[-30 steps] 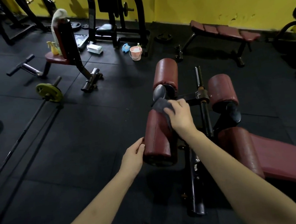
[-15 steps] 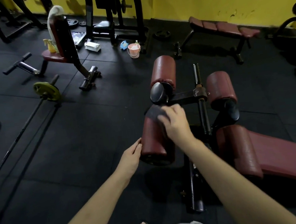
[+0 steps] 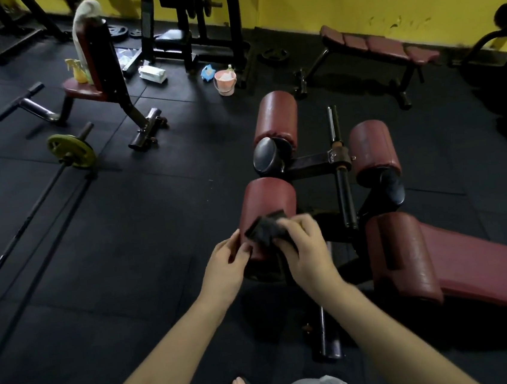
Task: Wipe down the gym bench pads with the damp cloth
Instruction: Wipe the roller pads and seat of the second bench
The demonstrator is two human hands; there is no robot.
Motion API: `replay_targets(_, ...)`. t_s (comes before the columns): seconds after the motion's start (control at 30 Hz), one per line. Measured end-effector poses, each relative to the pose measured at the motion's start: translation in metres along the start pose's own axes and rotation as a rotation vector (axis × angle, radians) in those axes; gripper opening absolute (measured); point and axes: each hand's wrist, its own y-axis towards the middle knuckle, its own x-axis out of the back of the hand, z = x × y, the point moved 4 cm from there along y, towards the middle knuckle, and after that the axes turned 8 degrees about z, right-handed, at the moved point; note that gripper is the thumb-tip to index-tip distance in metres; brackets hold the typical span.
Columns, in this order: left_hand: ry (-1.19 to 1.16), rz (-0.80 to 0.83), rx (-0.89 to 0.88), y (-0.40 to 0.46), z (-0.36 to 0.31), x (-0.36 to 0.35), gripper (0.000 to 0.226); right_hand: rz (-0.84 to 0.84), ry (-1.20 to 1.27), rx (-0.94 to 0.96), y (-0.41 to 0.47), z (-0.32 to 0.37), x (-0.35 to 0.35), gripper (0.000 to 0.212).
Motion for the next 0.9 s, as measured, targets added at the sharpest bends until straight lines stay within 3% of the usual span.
replay_targets(0.2, -0.033, 0.031, 0.018, -0.003, 0.003, 0.002, 0.052, -0.095, 0.077, -0.259, 0.102, -0.042, 0.013, 0.032)
replay_targets(0.47, -0.201, 0.024, 0.017, -0.002, 0.007, 0.002, 0.035, 0.029, -0.01, 0.029, -0.021, 0.014, 0.0, 0.026)
replay_targets(0.53, -0.208, 0.015, 0.023, -0.001, 0.009, 0.002, 0.035, 0.031, -0.045, 0.051, -0.016, 0.015, 0.002, 0.027)
replay_targets(0.63, -0.152, 0.023, 0.019, -0.004, 0.011, 0.003, 0.037, 0.008, -0.085, 0.014, 0.037, -0.004, -0.002, 0.029)
replay_targets(0.73, -0.105, 0.041, 0.017, -0.007, 0.01, 0.004, 0.041, -0.053, -0.017, -0.157, 0.092, -0.028, 0.011, 0.032)
replay_targets(0.9, 0.014, -0.065, -0.017, -0.005, 0.005, 0.007, 0.036, -0.057, 0.038, -0.124, 0.062, -0.017, 0.008, 0.031)
